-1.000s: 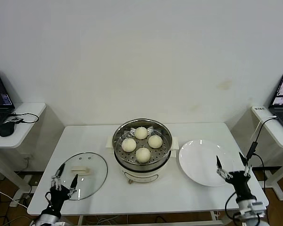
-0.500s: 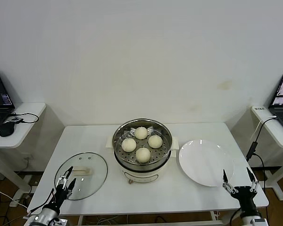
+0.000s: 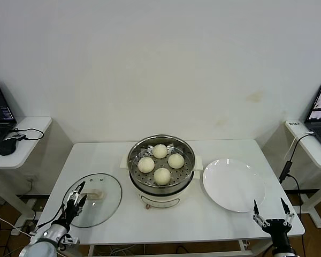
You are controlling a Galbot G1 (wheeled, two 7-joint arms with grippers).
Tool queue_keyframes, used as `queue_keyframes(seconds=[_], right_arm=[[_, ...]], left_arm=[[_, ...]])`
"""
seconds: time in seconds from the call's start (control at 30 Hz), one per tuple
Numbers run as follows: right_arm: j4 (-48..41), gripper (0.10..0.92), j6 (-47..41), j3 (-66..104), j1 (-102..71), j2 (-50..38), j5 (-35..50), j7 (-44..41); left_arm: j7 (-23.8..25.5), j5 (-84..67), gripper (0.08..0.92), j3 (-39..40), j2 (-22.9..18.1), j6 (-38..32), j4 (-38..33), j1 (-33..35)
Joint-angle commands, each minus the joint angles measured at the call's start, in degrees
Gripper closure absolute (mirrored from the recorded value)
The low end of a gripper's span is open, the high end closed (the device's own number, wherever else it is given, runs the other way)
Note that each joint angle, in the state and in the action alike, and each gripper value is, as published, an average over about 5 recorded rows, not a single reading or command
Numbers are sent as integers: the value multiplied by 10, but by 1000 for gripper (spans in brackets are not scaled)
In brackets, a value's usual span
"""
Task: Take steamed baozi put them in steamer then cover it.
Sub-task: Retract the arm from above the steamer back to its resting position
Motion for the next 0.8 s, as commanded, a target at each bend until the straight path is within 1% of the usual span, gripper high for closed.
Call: queue_keyframes(seconds=[0.03,0.67,0.8], right_arm=[[-3,203,2,2,-4,5,-12,1],[-12,203,-4,-10,-7,7,-22,-2],[-14,202,-7,-15,-7,7,-23,-3]], left_arm=[[9,11,177,11,-1,-1,43,-62],[1,-31,179,22,-12,-22,97,-92],[-5,-41,251,23,-11,-30,111,-96]])
